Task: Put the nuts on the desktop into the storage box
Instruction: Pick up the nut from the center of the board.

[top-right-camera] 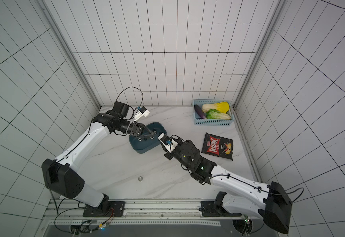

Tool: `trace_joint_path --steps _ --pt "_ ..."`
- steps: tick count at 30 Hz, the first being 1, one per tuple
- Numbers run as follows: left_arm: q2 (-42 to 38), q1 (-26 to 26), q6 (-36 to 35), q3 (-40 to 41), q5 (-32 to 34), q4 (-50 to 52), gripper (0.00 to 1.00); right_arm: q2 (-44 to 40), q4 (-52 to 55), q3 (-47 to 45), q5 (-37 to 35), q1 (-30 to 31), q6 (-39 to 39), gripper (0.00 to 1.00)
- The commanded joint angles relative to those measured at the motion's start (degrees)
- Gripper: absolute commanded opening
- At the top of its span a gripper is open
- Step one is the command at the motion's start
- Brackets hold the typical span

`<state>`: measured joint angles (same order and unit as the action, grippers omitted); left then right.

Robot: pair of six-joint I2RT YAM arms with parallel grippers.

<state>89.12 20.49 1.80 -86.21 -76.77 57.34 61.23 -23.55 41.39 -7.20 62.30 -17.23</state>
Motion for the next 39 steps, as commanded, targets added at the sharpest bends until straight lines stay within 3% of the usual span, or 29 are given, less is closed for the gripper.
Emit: trace_joint_path --steps 1,9,14,27,31,36,39 --pt "0.6 2.2 1.0 -1.2 -5.3 -2.0 0.81 -1.7 -6.2 -0.9 2.7 0.8 -2.0 0.10" --pt "1.6 4.0 1.0 -1.9 -6.6 -2.0 0.74 -2.2 -6.6 -0.4 4.8 2.0 -2.7 0.10" --pt "1.6 4.6 0.6 -2.0 -8.3 -2.0 0.52 -2.4 -6.5 -0.7 5.8 2.0 -2.0 0.09" --pt "1.1 4.5 -4.8 -3.6 -7.4 2.8 0.26 -3.2 -5.9 -1.6 4.4 1.9 -0.8 0.11" --pt "1.1 4.6 -7.6 -5.1 -5.3 5.6 0.21 -3.0 -5.1 -1.3 4.7 1.9 -0.8 0.27" --pt "1.2 4.5 -9.5 -6.3 -0.3 7.4 0.21 -3.4 -3.4 -1.2 4.2 2.0 -1.0 0.46" --pt "1.4 4.3 -9.9 -7.1 5.6 7.8 0.21 -4.2 -1.9 -1.3 2.7 2.0 -1.0 0.66"
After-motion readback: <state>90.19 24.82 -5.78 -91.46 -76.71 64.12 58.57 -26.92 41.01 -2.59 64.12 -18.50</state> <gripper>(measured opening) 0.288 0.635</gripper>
